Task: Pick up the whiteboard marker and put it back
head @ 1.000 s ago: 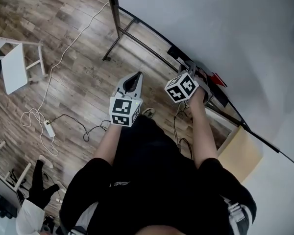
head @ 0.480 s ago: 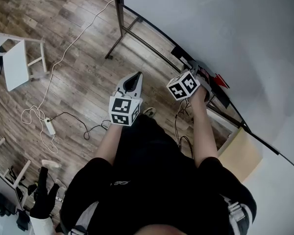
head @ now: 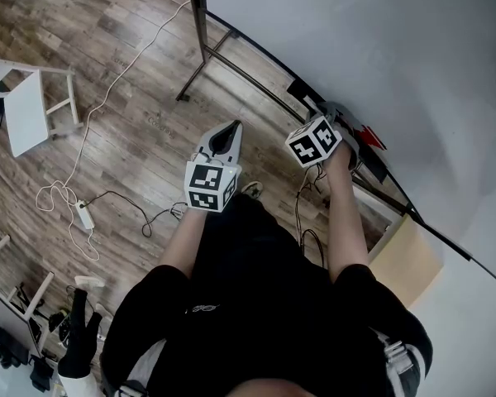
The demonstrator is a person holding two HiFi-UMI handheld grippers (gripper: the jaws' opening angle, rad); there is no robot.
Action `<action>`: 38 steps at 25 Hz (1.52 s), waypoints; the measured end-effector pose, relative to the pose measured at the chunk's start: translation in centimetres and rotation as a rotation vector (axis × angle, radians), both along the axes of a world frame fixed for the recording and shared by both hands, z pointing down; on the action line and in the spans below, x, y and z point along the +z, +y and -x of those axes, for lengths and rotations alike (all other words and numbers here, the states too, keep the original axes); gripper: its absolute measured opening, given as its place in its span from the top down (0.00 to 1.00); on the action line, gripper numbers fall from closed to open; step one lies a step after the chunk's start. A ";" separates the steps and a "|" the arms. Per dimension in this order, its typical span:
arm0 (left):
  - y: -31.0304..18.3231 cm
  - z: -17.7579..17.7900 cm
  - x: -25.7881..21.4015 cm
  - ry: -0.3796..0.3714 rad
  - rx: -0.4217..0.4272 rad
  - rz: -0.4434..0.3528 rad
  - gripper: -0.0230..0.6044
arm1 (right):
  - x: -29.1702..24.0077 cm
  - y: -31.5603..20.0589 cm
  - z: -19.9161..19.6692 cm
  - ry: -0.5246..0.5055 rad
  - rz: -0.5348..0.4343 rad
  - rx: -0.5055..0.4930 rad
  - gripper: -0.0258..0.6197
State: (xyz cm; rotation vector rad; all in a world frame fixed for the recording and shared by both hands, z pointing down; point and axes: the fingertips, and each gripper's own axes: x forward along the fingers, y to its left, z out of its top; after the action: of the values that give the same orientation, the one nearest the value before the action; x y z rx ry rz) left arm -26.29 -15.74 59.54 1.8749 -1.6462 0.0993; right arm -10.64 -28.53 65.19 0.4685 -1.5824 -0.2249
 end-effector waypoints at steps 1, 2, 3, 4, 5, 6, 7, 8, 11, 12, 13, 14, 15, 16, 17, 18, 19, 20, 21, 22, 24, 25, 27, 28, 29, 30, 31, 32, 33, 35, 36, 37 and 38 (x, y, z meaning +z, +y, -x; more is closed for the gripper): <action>0.0 0.0 0.0 0.000 0.003 0.000 0.95 | -0.1 0.0 0.0 -0.002 0.002 0.003 0.86; -0.1 -0.1 -0.1 -0.001 0.005 0.000 0.95 | -0.2 0.0 0.0 -0.006 0.002 0.006 0.86; -0.1 -0.2 -0.1 -0.001 0.008 0.000 0.95 | -0.2 -0.1 -0.1 -0.010 -0.001 0.009 0.85; -0.2 -0.3 -0.1 -0.001 0.010 -0.001 0.95 | -0.2 -0.1 -0.1 -0.016 -0.004 0.011 0.85; -0.3 -0.5 0.0 -0.002 0.013 -0.001 0.95 | -0.2 -0.2 -0.2 -0.021 -0.009 0.013 0.84; -0.3 -0.7 0.0 -0.003 0.015 -0.002 0.95 | -0.2 -0.3 -0.3 -0.026 -0.017 0.014 0.83; -0.3 -0.9 0.0 -0.003 0.017 -0.002 0.95 | -0.2 -0.4 -0.4 -0.031 -0.026 0.014 0.82; -0.3 -1.0 -0.1 -0.003 0.018 -0.002 0.95 | -0.4 -0.5 -0.4 -0.035 -0.038 0.013 0.81; 0.0 -1.2 -0.3 -0.004 0.025 -0.002 0.95 | -1.5 -0.5 -0.4 -0.059 -0.088 0.011 0.80; 0.0 -1.3 -0.4 -0.006 0.030 -0.005 0.95 | -2.0 -0.6 -0.5 -0.073 -0.107 0.012 0.80; -0.1 -1.5 -0.5 -0.010 0.035 -0.008 0.95 | -2.4 -0.6 -0.6 -0.091 -0.124 0.014 0.80; -0.1 -1.8 -0.7 -0.014 0.040 -0.012 0.95 | -2.9 -0.5 -0.6 -0.112 -0.139 0.016 0.80; -0.3 -2.1 -0.9 -0.018 0.045 -0.018 0.95 | -3.5 -0.3 -0.6 -0.137 -0.152 0.019 0.80; -0.4 -2.4 -1.3 -0.021 0.050 -0.025 0.95 | -4.0 -0.1 -0.6 -0.167 -0.163 0.023 0.80; -0.5 -2.8 -1.7 -0.024 0.055 -0.033 0.95 | -4.6 0.1 -0.6 -0.201 -0.173 0.030 0.80; -0.7 -3.1 -2.1 -0.027 0.059 -0.041 0.95 | -5.2 0.5 -0.6 -0.237 -0.182 0.038 0.80; -0.8 -3.5 -2.5 -0.029 0.063 -0.048 0.95 | -5.8 0.9 -0.7 -0.272 -0.191 0.045 0.82; -0.8 -3.9 -2.8 -0.033 0.066 -0.054 0.95 | -6.3 1.3 -0.8 -0.305 -0.200 0.050 0.85; -0.9 -4.5 -3.1 -0.038 0.069 -0.057 0.95 | -6.8 1.9 -1.1 -0.333 -0.208 0.053 0.87; -0.9 -5.1 -3.3 -0.044 0.073 -0.060 0.95 | -7.3 2.4 -1.5 -0.357 -0.217 0.055 0.88; -0.9 -6.5 -3.6 -0.054 0.082 -0.066 0.95 | -8.3 3.4 -2.6 -0.398 -0.243 0.059 0.91; -0.8 -7.3 -3.8 -0.059 0.088 -0.070 0.95 | -8.8 4.0 -3.3 -0.418 -0.257 0.062 0.93; -0.6 -8.9 -4.4 -0.071 0.103 -0.081 0.95 | -9.8 5.2 -4.7 -0.465 -0.270 0.072 0.96; -0.5 -9.8 -4.7 -0.077 0.111 -0.087 0.95 | -10.3 5.9 -5.4 -0.493 -0.268 0.083 0.96; -0.3 -10.6 -5.1 -0.081 0.119 -0.094 0.95 | -10.8 6.6 -6.2 -0.525 -0.262 0.100 0.96; -0.1 -11.5 -5.4 -0.084 0.127 -0.100 0.95 | -11.3 7.3 -7.0 -0.557 -0.255 0.123 0.96; 0.2 -12.5 -5.8 -0.085 0.134 -0.106 0.95 | -11.7 7.9 -7.9 -0.590 -0.247 0.148 0.96; 0.5 -13.5 -6.1 -0.086 0.141 -0.110 0.95 | -12.2 8.6 -8.9 -0.622 -0.239 0.174 0.96; 1.0 -14.6 -6.4 -0.087 0.147 -0.113 0.95 | -12.6 9.4 -9.8 -0.654 -0.234 0.198 0.96; 2.1 -16.7 -6.7 -0.087 0.157 -0.116 0.95 | -13.4 10.9 -11.9 -0.715 -0.234 0.242 0.96; 2.7 -17.8 -6.8 -0.086 0.162 -0.117 0.95 | -13.8 11.5 -12.9 -0.744 -0.238 0.264 0.96; 3.3 -18.8 -7.0 -0.086 0.168 -0.119 0.95 | -14.2 12.2 -13.9 -0.773 -0.242 0.285 0.96; 3.7 -19.7 -7.2 -0.089 0.175 -0.122 0.95 | -14.6 12.8 -14.9 -0.800 -0.245 0.303 0.96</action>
State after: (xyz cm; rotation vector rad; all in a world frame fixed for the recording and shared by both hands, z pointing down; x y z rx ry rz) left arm -6.55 -12.01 52.38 2.1329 -1.5743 0.1606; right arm 4.21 -15.69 50.59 1.0732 -2.2340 0.0150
